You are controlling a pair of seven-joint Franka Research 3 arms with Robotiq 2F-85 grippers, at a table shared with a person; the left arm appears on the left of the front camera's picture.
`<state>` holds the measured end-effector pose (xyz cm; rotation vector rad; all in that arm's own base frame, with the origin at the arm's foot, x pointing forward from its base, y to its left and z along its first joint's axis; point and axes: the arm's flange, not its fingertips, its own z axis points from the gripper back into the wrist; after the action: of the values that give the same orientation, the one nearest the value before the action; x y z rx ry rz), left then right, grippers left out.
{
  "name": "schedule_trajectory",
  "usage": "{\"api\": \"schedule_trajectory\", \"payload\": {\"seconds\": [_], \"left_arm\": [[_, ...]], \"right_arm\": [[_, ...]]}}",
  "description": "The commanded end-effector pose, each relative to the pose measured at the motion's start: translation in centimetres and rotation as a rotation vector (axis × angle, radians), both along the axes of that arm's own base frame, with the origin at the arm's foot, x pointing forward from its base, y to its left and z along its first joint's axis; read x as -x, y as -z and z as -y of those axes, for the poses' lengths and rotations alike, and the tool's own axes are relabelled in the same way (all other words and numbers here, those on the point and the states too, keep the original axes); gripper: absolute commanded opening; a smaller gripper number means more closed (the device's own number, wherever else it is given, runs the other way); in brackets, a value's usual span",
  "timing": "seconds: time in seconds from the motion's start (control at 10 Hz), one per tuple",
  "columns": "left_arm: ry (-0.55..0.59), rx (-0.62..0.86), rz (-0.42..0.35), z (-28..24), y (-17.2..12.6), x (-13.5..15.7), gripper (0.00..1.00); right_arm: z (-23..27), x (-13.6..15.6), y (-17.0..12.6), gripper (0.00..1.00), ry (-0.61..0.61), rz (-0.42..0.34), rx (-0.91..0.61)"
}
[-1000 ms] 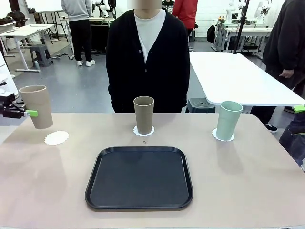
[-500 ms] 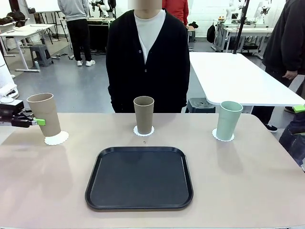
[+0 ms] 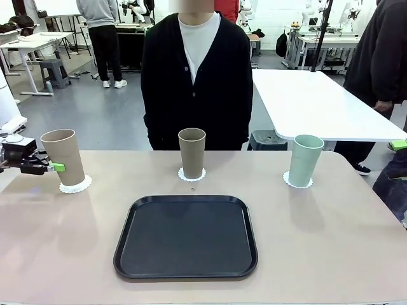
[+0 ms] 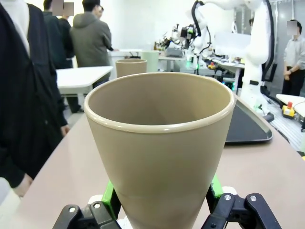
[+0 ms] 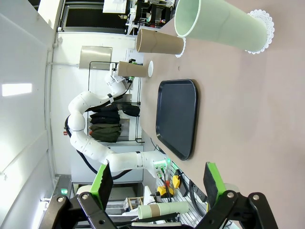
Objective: Place coasters on the table and set cups on them.
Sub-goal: Take one Reusable plastic cup from the Flat Tray and place it on a coaster set by the human.
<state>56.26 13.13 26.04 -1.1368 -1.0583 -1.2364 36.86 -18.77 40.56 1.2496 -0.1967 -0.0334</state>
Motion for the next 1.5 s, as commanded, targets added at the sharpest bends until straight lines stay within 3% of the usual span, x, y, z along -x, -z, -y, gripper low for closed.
{"api": "schedule_trajectory", "payload": {"seconds": [0.0,1.4], "left_arm": [[0.026,0.001,0.067,-0.61,0.51,-0.46,0.85],[-0.003,-0.015,0.045,-0.6,0.97,-0.59,0.85]], "right_arm": [[-0.03,0.11,-0.06,1.0,-0.007,-0.001,0.006],[-0.03,0.11,-0.06,1.0,-0.007,-0.001,0.006]]}}
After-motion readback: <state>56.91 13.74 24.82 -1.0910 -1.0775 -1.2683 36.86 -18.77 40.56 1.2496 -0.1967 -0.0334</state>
